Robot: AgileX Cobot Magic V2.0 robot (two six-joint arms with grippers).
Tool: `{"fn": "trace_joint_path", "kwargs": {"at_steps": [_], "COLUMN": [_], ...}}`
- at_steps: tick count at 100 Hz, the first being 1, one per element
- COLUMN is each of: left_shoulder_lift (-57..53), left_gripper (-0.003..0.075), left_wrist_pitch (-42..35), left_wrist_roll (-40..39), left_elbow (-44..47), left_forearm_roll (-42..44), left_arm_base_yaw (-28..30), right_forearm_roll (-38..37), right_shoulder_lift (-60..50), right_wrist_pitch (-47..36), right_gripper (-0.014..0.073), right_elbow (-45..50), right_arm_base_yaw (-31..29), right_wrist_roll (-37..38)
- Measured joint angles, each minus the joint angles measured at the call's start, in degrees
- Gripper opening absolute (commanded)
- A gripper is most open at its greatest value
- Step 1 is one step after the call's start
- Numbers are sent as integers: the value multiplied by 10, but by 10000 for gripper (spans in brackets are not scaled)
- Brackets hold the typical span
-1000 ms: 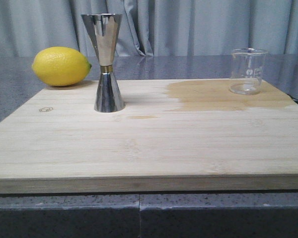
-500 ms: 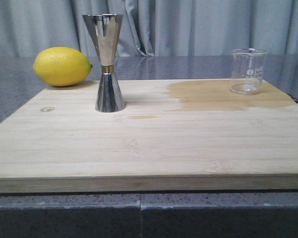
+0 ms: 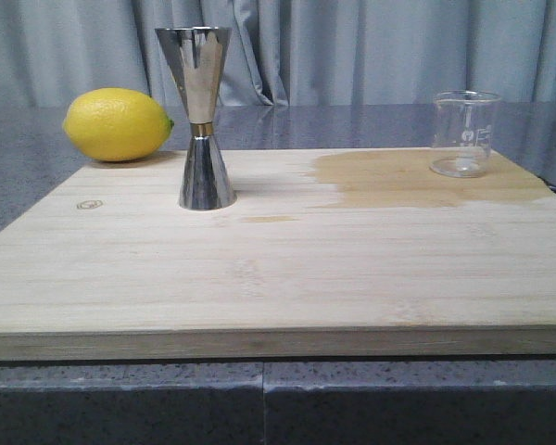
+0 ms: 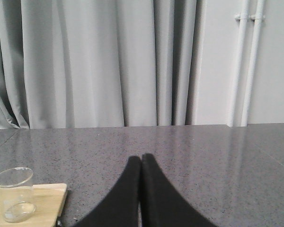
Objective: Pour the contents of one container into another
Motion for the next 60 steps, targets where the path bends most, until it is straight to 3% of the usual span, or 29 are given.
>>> {"fn": "trace_joint_path", "kwargs": {"at_steps": [60], "left_shoulder_lift": [0], "left_gripper": [-19], "left_wrist_pitch": [3], "left_wrist_roll": [60], "left_elbow": [0], "left_forearm_roll": [-53], "left_arm_base_yaw": [0], "right_forearm_roll": [0], "right_shoulder_lift": [0], "right_wrist_pitch": [0], "right_gripper": [-71], "right_elbow": [0], "right_arm_base_yaw": [0], "right_wrist_roll": [0]}}
